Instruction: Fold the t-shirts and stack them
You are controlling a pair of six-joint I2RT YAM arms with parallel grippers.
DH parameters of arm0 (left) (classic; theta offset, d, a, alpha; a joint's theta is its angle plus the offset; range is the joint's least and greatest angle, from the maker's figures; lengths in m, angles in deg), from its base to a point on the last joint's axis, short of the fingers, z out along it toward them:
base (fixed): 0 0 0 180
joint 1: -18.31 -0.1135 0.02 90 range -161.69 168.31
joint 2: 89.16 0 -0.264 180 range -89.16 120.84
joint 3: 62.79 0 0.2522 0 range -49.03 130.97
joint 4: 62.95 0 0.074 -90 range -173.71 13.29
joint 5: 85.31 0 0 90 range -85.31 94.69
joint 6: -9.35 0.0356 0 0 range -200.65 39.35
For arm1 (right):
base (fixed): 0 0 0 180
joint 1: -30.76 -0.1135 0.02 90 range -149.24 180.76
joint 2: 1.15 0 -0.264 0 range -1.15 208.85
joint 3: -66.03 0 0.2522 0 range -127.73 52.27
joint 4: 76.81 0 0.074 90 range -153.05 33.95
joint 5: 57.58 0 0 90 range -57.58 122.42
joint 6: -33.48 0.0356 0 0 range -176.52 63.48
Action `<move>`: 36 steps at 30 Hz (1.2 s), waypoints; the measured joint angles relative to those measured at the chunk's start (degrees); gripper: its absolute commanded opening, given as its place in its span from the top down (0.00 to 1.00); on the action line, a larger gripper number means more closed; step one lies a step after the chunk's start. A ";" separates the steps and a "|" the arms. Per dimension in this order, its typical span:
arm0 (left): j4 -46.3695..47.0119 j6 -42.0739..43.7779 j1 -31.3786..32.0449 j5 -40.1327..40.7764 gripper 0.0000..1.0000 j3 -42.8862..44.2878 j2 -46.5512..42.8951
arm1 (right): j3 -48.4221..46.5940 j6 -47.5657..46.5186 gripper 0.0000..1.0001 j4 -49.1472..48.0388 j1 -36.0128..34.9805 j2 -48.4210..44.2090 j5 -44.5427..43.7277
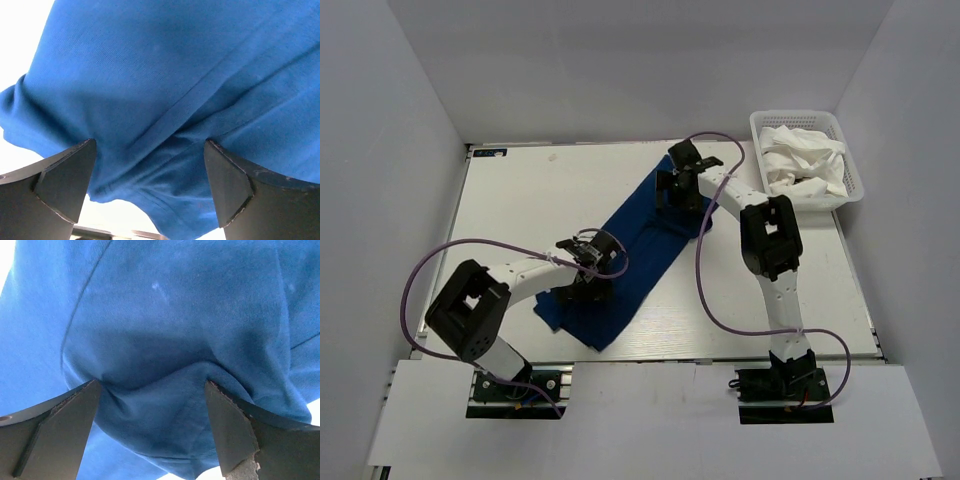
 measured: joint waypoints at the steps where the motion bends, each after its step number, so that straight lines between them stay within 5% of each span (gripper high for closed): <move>1: 1.31 0.74 0.22 -1.62 0.03 -0.46 -0.09 | -0.94 0.26 0.10 0.20 0.09 0.39 -0.20; 10: 5.60 7.17 7.50 -15.89 0.04 3.02 4.79 | -17.40 0.87 0.10 4.37 1.46 10.75 -0.20; 19: 12.31 3.32 15.74 -32.54 0.01 16.06 14.80 | -23.85 2.45 0.10 -6.34 4.57 16.35 2.71; 28: 15.26 -1.42 23.61 -29.05 0.01 11.87 9.38 | -20.72 -2.40 0.10 -10.36 5.42 14.45 10.45; 36: 14.75 -3.30 27.47 -22.49 0.01 8.52 -2.19 | -4.76 -8.39 0.10 -11.04 1.97 -8.02 11.06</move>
